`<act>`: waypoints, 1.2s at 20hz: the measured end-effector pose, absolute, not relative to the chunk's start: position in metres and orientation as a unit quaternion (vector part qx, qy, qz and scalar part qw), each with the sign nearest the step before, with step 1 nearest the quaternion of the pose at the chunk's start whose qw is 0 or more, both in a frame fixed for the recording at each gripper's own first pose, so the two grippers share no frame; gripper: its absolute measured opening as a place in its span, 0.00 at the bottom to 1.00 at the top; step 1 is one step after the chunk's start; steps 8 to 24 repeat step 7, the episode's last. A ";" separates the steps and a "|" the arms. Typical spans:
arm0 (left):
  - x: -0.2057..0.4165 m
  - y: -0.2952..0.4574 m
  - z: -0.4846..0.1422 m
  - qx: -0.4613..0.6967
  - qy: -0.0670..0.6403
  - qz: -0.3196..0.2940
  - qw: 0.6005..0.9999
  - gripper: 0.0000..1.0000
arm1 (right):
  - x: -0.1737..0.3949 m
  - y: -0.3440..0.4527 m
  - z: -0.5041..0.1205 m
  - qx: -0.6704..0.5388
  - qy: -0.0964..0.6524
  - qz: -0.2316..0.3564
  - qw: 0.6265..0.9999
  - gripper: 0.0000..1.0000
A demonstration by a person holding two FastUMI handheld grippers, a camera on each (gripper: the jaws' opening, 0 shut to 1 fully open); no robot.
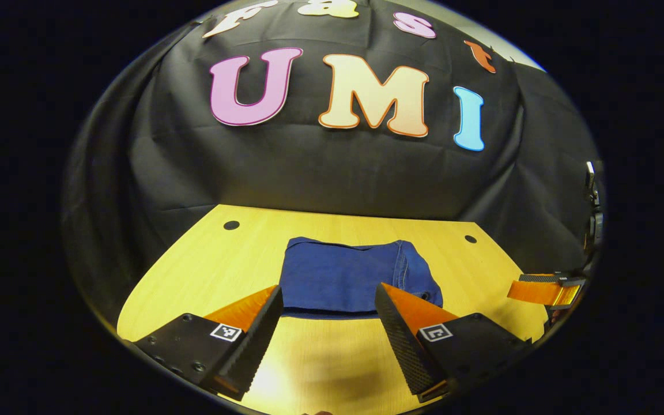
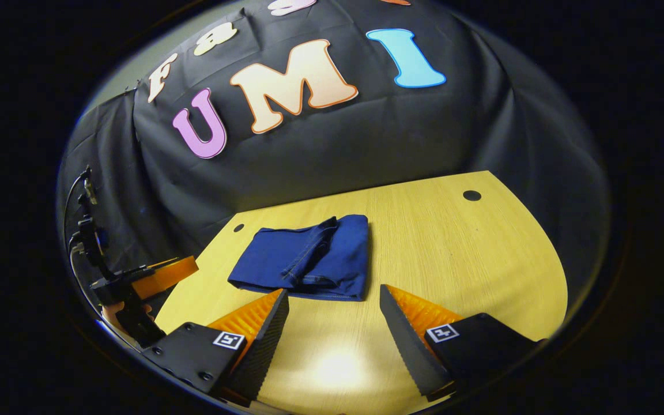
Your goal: Grasp the waist and the cuffs of the jeans and fold them to make the two legs overlap; first hold the waist and fold one-third of the jeans toward the cuffs, then hold the cuffs and fold the remaining one-third in the same direction to finish folding.
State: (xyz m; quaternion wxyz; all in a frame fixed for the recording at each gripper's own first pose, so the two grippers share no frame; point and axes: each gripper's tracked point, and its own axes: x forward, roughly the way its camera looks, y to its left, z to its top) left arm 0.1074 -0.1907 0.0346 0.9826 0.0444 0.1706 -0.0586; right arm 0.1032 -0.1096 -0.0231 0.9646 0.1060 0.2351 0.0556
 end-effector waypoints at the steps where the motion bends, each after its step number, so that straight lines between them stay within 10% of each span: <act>1: 0.107 -0.187 0.036 0.044 0.167 -0.056 0.983 0.95 | 0.101 -0.108 -0.023 0.103 0.237 0.055 0.964 0.98; 24: 0.102 -0.188 0.035 0.027 0.169 -0.072 0.983 0.95 | 0.082 -0.112 -0.012 0.104 0.223 0.030 0.969 0.98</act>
